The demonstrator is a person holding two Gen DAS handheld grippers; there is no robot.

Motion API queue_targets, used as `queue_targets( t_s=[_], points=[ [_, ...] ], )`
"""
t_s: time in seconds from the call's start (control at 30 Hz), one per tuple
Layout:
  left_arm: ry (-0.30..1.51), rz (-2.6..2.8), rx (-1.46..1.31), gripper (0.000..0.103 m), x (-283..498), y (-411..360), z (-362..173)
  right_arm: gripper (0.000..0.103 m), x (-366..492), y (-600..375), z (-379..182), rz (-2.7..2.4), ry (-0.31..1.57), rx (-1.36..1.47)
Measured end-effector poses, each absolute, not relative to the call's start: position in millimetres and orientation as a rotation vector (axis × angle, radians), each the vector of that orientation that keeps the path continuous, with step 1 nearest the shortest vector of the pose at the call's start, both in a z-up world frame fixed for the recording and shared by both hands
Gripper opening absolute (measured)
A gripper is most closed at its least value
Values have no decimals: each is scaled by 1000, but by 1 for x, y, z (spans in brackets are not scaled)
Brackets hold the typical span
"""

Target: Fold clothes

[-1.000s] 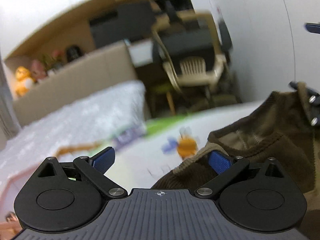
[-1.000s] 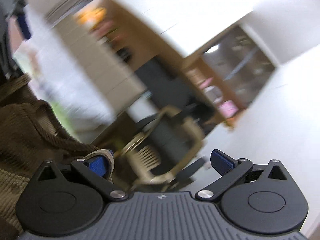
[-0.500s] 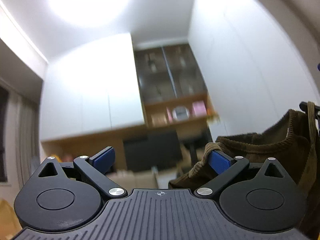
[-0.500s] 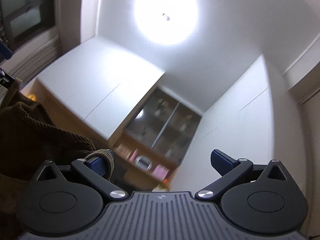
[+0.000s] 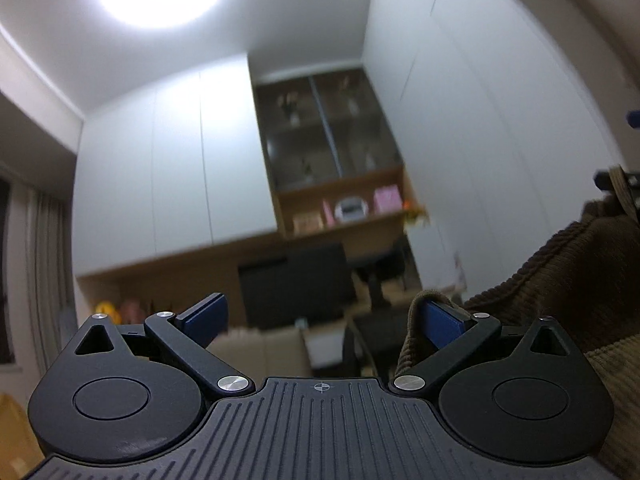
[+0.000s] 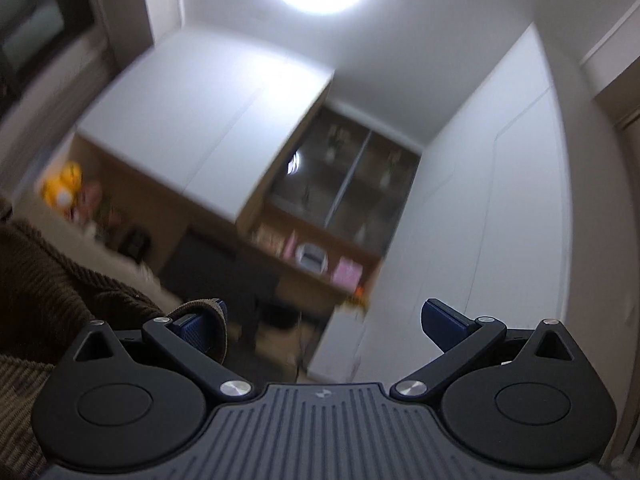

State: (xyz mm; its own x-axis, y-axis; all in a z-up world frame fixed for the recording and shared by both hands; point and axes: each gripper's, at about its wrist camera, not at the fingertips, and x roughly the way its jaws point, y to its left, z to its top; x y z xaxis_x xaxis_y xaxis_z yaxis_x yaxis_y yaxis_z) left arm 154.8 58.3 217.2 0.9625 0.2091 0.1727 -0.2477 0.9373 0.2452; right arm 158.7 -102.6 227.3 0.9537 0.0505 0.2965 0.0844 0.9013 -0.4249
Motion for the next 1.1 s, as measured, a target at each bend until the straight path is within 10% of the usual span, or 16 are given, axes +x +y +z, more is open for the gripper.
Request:
queue_targets(
  t_s=[0.27, 0.73, 1.1],
  points=[
    [487, 42, 20, 102, 288, 123, 93, 103, 286, -94, 52, 189, 424, -581],
    [706, -30, 7, 102, 196, 158, -1, 103, 175, -164, 19, 418, 620, -40],
    [698, -262, -46, 102, 149, 109, -13, 103, 163, -192, -1, -251, 468, -783]
  ],
)
